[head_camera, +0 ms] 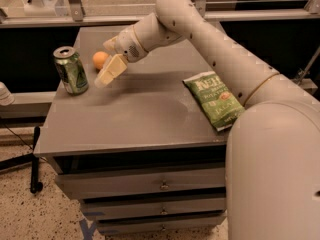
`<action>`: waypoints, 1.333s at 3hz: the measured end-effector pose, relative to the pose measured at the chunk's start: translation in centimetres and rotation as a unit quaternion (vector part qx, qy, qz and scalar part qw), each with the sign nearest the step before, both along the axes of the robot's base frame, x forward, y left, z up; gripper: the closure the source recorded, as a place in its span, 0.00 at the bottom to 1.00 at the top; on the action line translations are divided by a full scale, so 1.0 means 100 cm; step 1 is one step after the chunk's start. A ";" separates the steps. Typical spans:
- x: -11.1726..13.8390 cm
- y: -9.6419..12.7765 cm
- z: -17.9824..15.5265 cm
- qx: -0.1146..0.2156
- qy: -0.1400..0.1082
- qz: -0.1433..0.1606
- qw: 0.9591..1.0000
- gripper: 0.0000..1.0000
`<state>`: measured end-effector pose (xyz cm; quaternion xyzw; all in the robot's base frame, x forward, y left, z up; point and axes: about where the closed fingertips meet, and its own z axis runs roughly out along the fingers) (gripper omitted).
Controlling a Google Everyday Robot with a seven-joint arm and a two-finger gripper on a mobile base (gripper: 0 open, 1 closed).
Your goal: Move orange near green can
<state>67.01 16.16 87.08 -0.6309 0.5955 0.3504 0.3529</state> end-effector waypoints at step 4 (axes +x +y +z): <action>0.019 -0.172 0.050 0.103 -0.066 -0.192 0.974 0.00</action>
Offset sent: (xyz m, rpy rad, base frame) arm 0.0146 -0.1510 0.0426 0.1490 -0.0940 -0.3480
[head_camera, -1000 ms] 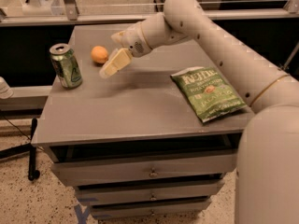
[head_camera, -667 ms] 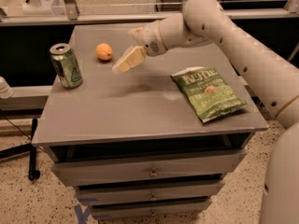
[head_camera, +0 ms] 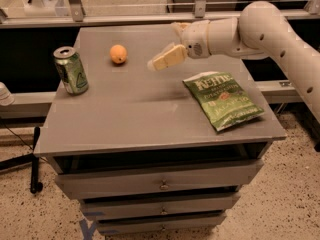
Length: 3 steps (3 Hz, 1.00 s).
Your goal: Move orange near green can
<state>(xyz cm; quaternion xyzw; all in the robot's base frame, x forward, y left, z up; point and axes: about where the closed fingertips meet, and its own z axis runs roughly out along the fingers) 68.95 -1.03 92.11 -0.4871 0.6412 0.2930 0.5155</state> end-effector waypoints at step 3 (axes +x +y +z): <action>0.016 -0.021 -0.005 0.014 -0.008 -0.025 1.000 0.00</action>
Offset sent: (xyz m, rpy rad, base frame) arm 0.0231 -0.0610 0.0081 0.0525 -0.0395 -0.1275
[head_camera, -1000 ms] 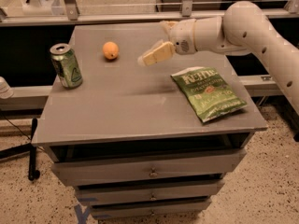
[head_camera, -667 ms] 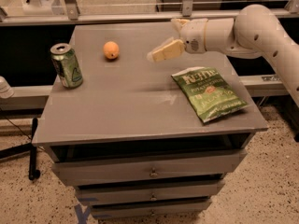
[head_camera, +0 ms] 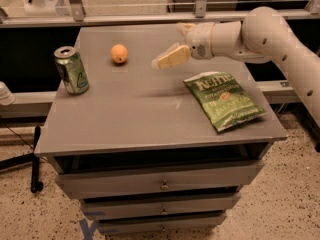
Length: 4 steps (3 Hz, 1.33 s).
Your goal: Move orange near green can
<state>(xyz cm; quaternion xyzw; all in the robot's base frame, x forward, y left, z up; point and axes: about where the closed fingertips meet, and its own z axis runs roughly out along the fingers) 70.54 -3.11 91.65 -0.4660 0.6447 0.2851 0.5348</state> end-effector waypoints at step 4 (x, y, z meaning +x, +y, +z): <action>0.041 0.121 -0.047 0.020 0.033 0.082 0.996 0.00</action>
Offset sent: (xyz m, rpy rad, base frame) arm 0.0427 0.0937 -0.0376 0.0401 0.0359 0.1348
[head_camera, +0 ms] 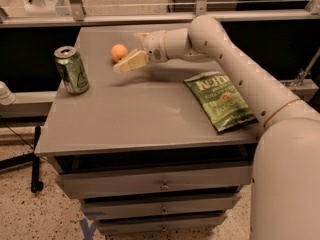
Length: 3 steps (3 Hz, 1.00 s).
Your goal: Move orange near green can
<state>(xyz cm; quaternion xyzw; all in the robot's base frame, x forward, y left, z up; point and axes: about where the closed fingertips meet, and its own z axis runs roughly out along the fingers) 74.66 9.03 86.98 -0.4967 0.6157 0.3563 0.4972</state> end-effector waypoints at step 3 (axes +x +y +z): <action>0.012 0.035 -0.020 -0.029 -0.002 0.009 1.000 0.39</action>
Offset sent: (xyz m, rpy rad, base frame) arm 0.0165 0.0389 -0.0257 -0.0795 -0.0016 0.0177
